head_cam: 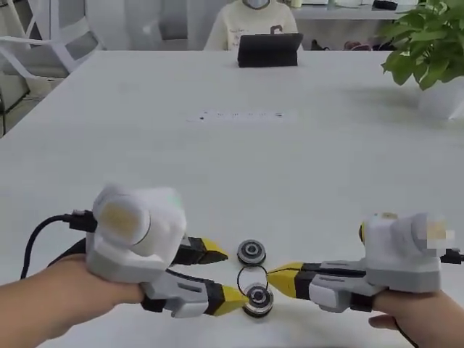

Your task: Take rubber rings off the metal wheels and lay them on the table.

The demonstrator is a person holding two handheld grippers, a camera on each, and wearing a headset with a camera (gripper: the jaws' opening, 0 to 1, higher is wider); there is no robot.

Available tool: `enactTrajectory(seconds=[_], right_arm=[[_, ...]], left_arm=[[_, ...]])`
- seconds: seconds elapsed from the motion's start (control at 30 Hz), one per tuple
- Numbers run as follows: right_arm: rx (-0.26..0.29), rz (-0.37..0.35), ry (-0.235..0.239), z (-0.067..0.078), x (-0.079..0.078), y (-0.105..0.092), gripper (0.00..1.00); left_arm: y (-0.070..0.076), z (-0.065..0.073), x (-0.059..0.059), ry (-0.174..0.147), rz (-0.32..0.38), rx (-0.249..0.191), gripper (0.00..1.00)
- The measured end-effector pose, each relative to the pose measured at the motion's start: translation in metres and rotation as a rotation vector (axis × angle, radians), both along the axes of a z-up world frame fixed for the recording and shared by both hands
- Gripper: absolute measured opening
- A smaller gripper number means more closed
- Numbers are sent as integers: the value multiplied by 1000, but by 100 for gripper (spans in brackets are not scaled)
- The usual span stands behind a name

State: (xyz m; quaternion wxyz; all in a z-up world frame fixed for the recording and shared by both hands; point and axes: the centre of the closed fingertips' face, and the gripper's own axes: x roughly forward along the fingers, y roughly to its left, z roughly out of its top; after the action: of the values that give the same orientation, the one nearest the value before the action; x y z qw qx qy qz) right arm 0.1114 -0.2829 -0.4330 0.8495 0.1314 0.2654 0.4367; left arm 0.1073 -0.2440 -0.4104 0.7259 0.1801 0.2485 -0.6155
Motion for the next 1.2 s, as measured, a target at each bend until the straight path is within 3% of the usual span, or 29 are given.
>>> enactTrajectory(seconds=[0.4,0.53,0.57,0.83,1.2], right_arm=[[-25,34,-16,10,13,9,0],[-37,54,-20,11,16,14,0],[-42,62,-21,11,17,17,0],[-77,119,-23,11,21,32,0],[-145,189,-1,1,26,50,0]], left_arm=[[24,18,5,-11,53,-37,52],[36,22,8,-67,55,-7,55],[36,23,7,-69,54,-10,56],[43,30,8,-69,77,-33,62],[56,29,10,-63,111,-29,70]])
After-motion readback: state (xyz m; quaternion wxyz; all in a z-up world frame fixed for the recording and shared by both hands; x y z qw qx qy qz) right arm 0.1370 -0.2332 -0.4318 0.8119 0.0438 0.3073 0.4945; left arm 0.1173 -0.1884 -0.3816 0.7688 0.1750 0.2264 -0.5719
